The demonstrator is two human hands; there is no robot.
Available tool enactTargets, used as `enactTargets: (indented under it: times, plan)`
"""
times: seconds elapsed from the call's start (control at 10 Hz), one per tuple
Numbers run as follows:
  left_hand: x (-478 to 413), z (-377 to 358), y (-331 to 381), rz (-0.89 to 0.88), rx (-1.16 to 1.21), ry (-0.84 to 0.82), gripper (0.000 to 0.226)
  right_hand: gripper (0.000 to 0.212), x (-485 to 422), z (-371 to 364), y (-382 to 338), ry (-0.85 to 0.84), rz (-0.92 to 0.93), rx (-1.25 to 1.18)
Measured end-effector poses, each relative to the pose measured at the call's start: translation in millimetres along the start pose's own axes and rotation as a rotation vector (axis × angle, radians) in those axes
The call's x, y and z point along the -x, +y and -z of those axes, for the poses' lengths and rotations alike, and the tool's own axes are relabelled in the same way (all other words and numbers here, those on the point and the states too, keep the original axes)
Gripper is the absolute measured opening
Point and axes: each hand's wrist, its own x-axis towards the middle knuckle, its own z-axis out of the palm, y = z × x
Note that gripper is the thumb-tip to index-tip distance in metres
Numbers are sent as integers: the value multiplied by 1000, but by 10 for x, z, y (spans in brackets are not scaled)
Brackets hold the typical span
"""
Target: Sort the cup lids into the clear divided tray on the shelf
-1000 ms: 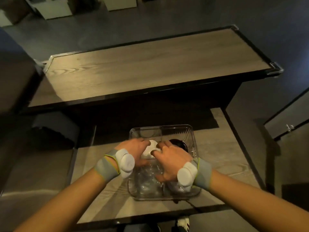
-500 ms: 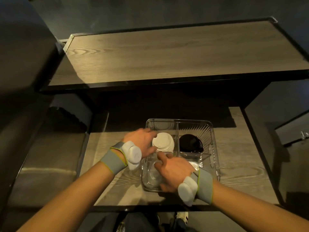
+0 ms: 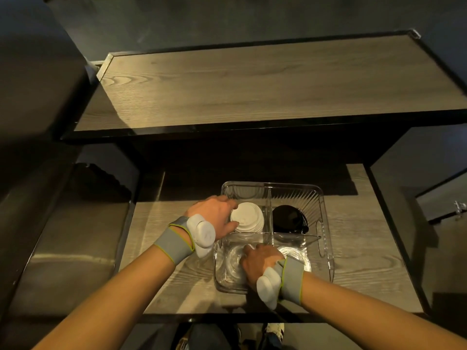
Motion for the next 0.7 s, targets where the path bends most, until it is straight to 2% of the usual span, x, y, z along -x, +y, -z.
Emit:
enactTargets:
  times: [0.1,0.3,0.5,0.6,0.7]
  plan:
    - [-2,-23,3,5,-3,-1,49,46,-37,-25,0,-51,-3,9]
    - [30,-63,33,14,-7,7,47,48,-13,-63,44,7,5,-65]
    - [92,71,83,5,-21,57,45,39,118,30,174,145,-8,-251]
    - [102,287,161,-5,-32,134,46,37,216,256,284,188,-20,-257]
    - [121,498,237,4,-54,167,46,35,390,560,422,156,74,-243]
